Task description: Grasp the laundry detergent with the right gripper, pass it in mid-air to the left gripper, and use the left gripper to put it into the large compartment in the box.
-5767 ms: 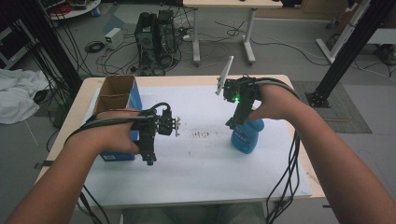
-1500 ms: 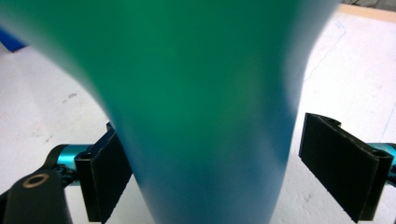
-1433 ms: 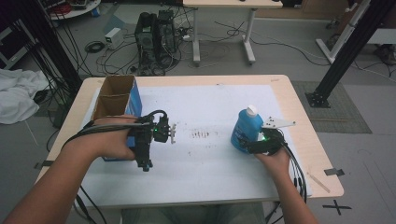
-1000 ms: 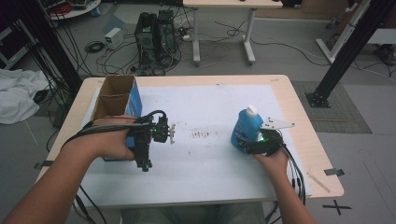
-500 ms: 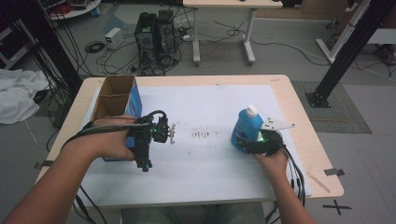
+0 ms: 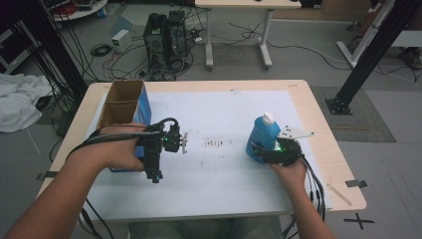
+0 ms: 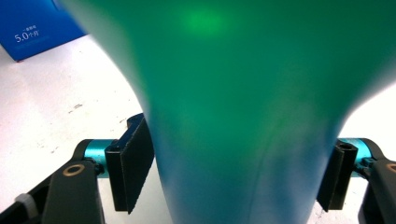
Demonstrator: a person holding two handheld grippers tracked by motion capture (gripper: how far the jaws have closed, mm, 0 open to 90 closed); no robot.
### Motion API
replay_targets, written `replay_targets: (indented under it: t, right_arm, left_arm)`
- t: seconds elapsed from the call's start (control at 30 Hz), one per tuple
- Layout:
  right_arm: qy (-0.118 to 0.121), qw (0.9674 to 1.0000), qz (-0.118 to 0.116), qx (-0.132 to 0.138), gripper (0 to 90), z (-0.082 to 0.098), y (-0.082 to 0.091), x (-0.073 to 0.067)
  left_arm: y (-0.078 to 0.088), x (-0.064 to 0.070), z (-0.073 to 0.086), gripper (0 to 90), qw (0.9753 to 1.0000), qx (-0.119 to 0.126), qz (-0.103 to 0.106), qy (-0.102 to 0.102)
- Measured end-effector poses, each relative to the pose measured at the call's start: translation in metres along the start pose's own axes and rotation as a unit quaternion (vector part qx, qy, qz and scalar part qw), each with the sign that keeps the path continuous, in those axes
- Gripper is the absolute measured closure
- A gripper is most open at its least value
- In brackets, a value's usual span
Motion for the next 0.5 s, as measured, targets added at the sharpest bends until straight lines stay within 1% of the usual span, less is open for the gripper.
replay_targets:
  t: [0.03,0.1,0.13,0.2,0.23,0.3,0.33,0.37,0.4,0.43,0.47,0.5]
  right_arm:
    - [0.0,1.0,0.0,0.003,25.9,-0.0001,-0.0006,-0.0001]
    - [0.002,1.0,0.0,0.003,26.9,-0.0004,-0.0003,-0.0001]
    - [-0.003,1.0,-0.002,0.001,27.4,-0.0003,-0.0001,-0.0007]
    - [-0.003,1.0,0.001,0.0,30.5,-0.0002,0.0001,-0.0009]
    - [-0.003,1.0,0.002,0.001,30.6,-0.0002,-0.0004,-0.0008]
    - [0.001,1.0,0.004,0.001,30.7,0.0003,-0.0009,-0.0001]
    - [0.0,1.0,-0.001,0.0,30.7,0.0,-0.0006,-0.0003]
    - [-0.006,1.0,-0.003,0.0,30.6,-0.0001,-0.0004,-0.0007]
    - [0.0,1.0,0.0,0.001,30.7,0.0001,-0.0007,-0.0001]
    - [0.0,1.0,0.0,0.0,30.9,0.0001,-0.0005,-0.0001]
    - [-0.002,1.0,-0.001,-0.001,32.0,0.0002,-0.0004,-0.0002]
    - [0.004,1.0,0.002,0.001,32.5,0.0001,-0.0005,0.0005]
  left_arm:
    - [0.0001,-0.0008,-0.0003,6.7,1.0,0.0,-0.003,-0.002]
    - [-0.0007,-0.0018,-0.0009,6.7,1.0,0.001,-0.003,-0.006]
    - [-0.0007,-0.0023,-0.0011,6.7,0.9999,0.0,-0.005,-0.009]
    - [-0.0012,-0.0027,-0.0014,6.7,0.9999,0.0,-0.006,-0.009]
    - [-0.0011,-0.0021,-0.0012,6.7,1.0,-0.001,-0.002,-0.006]
    - [-0.0012,-0.0016,-0.0012,6.7,1.0,0.001,-0.002,-0.003]
    - [-0.0015,-0.0008,-0.0009,6.7,1.0,0.001,0.001,0.001]
    - [-0.0011,-0.0026,-0.0012,6.7,0.9999,0.0,-0.006,-0.009]
    - [-0.001,-0.0017,-0.0008,6.7,1.0,-0.001,-0.001,-0.005]
    - [-0.0016,-0.0004,-0.0004,6.7,1.0,-0.001,0.006,0.002]
    - [-0.0014,-0.0009,-0.0004,6.7,1.0,0.0,0.003,0.0]
    - [-0.0014,-0.0012,-0.0004,6.7,1.0,-0.001,0.001,0.0]
Point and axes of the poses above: each handheld gripper's, and its own axes: y roughly backward along the jaws, z roughly out of its underside, x roughly to its right, the point moved 4 cm from there along -y, roughly forward along the jaws, and after that the axes turned 2 degrees about -x, right-handed, at the moved point
